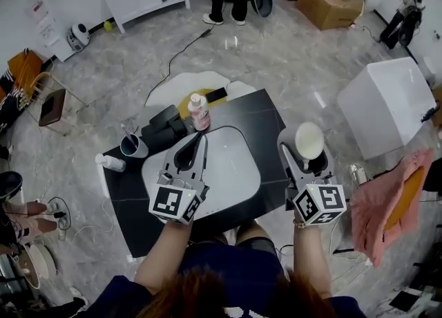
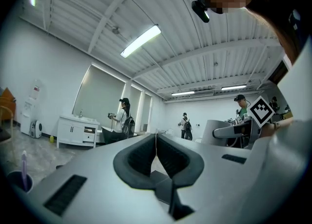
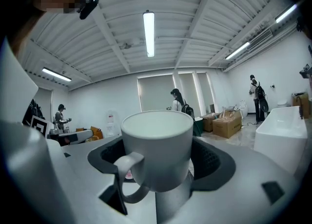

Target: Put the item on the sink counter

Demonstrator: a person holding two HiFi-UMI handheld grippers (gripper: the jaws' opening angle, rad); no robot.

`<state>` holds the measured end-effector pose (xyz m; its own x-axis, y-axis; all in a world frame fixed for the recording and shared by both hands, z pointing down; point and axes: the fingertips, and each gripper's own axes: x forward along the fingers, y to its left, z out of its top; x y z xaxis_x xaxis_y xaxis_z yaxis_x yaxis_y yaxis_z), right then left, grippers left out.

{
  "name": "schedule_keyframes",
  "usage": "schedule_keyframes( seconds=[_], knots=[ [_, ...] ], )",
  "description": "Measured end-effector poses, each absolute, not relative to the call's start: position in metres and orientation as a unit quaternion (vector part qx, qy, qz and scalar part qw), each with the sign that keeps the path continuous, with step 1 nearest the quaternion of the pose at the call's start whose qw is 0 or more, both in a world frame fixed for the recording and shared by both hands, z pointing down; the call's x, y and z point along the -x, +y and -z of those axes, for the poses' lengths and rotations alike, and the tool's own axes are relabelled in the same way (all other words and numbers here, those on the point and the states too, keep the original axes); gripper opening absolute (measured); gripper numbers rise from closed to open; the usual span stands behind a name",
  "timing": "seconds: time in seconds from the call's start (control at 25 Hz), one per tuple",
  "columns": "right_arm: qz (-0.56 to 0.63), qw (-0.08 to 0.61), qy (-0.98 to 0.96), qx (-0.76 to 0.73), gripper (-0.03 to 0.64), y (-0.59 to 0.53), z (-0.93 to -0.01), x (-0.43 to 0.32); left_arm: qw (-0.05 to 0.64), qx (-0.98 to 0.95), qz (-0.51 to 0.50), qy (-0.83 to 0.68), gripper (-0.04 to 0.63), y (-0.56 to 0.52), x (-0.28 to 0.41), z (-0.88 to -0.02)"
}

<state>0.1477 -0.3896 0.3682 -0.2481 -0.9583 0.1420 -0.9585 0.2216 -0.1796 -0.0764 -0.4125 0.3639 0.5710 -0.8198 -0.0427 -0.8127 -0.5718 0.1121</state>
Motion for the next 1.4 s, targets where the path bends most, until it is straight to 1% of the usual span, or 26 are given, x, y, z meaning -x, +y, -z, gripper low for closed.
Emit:
schedule_keyframes(
  seconds=[0.28, 0.96, 1.12, 1.4],
  knots=[
    [-0.136, 0.023, -0.791, -0.597, 0.423, -0.425, -0.404, -0.142, 0.063, -0.881, 0.031, -0.469, 0.023, -0.446, 0.067, -0.395],
    [-0.155, 0.155, -0.805, -0.551, 0.423, -0.46, -0.551, -0.116, 0.116, -0.878, -0.01, -0.465, 0.023, -0.483, 0.045, -0.475],
    [-0.162, 0.177, -0.805, -0.543, 0.423, -0.467, -0.579, -0.112, 0.128, -0.877, -0.013, -0.463, 0.023, -0.487, 0.042, -0.482],
    [-0.161, 0.207, -0.801, -0.539, 0.424, -0.472, -0.621, -0.105, 0.128, -0.878, -0.033, -0.46, 0.023, -0.488, 0.051, -0.495]
  ],
)
